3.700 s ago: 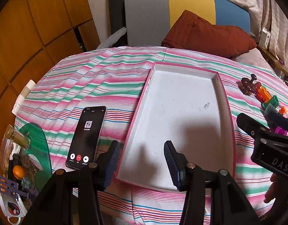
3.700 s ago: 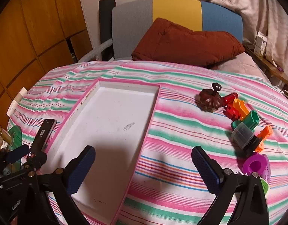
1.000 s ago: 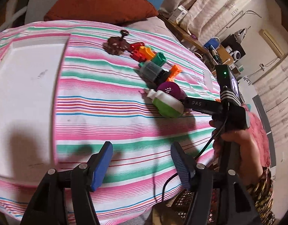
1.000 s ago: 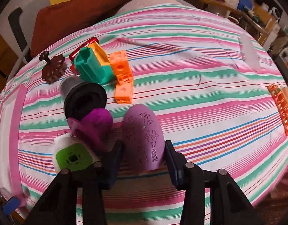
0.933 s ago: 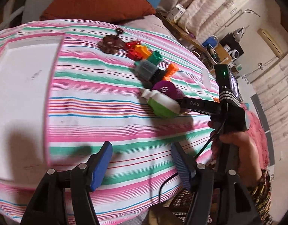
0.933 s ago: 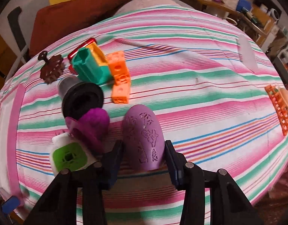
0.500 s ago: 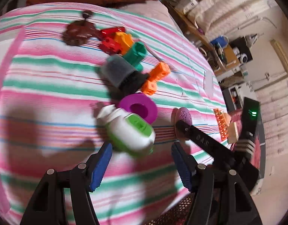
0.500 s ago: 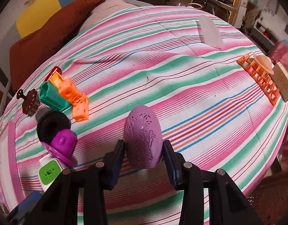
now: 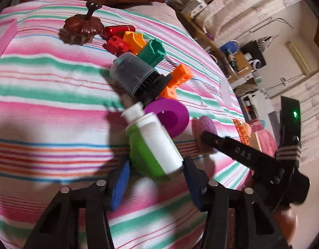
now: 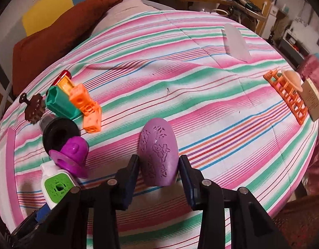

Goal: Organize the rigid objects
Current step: 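Close the left gripper around the white-green bottle and lift it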

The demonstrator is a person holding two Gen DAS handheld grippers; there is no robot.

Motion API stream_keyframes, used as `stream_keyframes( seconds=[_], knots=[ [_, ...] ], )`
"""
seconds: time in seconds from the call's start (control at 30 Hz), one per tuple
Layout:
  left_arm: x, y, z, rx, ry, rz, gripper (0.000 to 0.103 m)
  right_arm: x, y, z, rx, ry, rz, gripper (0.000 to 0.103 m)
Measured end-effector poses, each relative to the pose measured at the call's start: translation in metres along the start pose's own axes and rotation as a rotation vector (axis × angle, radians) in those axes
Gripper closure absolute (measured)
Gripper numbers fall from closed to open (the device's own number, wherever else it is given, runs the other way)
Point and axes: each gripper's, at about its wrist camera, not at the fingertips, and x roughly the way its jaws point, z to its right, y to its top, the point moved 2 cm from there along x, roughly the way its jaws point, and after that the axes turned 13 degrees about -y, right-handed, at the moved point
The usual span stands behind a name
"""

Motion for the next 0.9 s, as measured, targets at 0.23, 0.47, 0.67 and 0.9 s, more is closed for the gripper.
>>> stream_keyframes(
  seconds=[0.23,0.47,0.67,0.9],
  knots=[
    [-0.027,-0.014,-0.009,0.038,0.017,0.029,0.057,-0.006,0.0,-0.01,-0.047,0.009,0.034,0.068],
    [-0.058,-0.025,-0.019,0.064,0.019,0.058,0.06,-0.006,-0.001,-0.014,-0.054,0.045,0.031,0.069],
    [-0.068,-0.032,-0.018,0.086,0.092,0.097,0.06,-0.008,-0.004,-0.021,-0.08,0.037,0.042,0.069],
    [-0.054,-0.012,-0.019,0.033,0.145,0.086,0.056,-0.007,-0.004,-0.022,-0.091,0.027,0.049,0.069]
  ],
)
